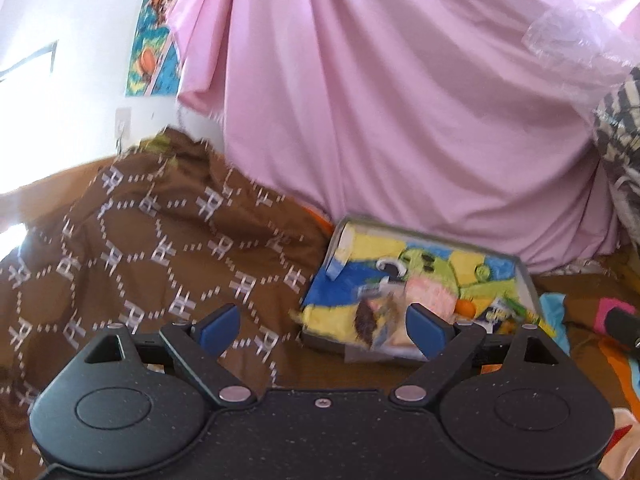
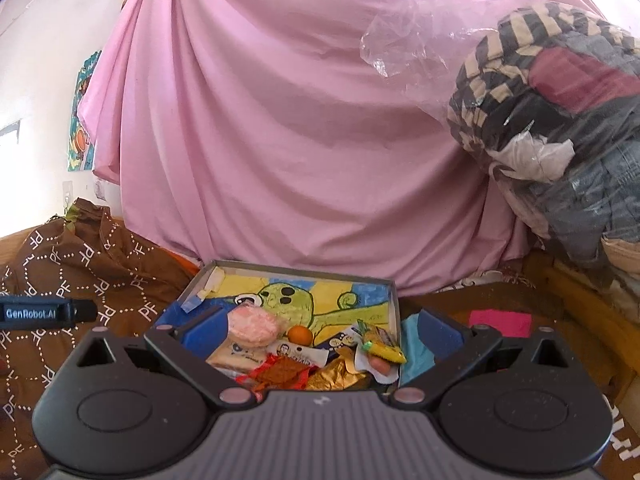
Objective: Organize snacks
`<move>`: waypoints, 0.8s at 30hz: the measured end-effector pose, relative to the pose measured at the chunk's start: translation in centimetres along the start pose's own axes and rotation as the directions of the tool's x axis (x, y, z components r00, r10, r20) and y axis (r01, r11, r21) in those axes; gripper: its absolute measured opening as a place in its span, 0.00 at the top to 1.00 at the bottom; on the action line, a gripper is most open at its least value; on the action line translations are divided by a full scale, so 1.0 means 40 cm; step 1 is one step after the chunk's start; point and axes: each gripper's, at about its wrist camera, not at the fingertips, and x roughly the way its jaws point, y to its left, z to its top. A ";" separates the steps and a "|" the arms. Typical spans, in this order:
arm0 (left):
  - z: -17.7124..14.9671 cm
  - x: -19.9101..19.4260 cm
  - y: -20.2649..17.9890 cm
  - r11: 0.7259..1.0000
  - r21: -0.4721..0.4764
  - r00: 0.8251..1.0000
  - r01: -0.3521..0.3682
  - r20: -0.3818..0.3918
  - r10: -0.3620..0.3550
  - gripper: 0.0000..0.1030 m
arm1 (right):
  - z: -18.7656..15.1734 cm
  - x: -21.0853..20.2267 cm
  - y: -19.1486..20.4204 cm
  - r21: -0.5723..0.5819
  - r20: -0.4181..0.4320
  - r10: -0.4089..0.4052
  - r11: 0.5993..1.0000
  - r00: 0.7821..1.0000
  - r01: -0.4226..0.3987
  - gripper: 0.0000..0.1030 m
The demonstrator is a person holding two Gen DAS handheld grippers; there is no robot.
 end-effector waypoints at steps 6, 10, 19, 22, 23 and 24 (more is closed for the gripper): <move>-0.037 0.002 0.026 1.000 -0.010 0.999 -0.029 -0.040 0.029 0.12 | -0.027 -0.013 0.001 0.009 -0.029 0.013 1.000 1.000 -0.012 0.00; -0.060 0.002 0.032 0.999 0.004 0.997 -0.039 -0.059 0.039 0.12 | -0.050 -0.021 0.005 0.020 -0.060 0.041 0.999 0.997 -0.039 0.00; -0.123 -0.014 0.029 0.999 0.037 0.994 -0.032 -0.102 0.036 0.12 | -0.093 -0.034 0.013 0.025 -0.116 0.043 0.999 0.992 -0.040 0.00; -0.147 -0.016 0.029 0.998 0.045 0.991 -0.038 -0.130 0.044 0.12 | -0.114 -0.042 0.013 0.020 -0.132 0.043 0.999 0.990 -0.041 0.00; -0.155 -0.016 0.029 0.998 0.049 0.989 -0.039 -0.142 0.046 0.12 | -0.123 -0.046 0.013 0.017 -0.134 0.045 0.999 0.990 -0.043 0.00; -0.164 -0.016 0.028 0.998 0.056 0.987 -0.039 -0.153 0.048 0.12 | -0.133 -0.049 0.012 0.014 -0.140 0.049 0.999 0.989 -0.047 0.00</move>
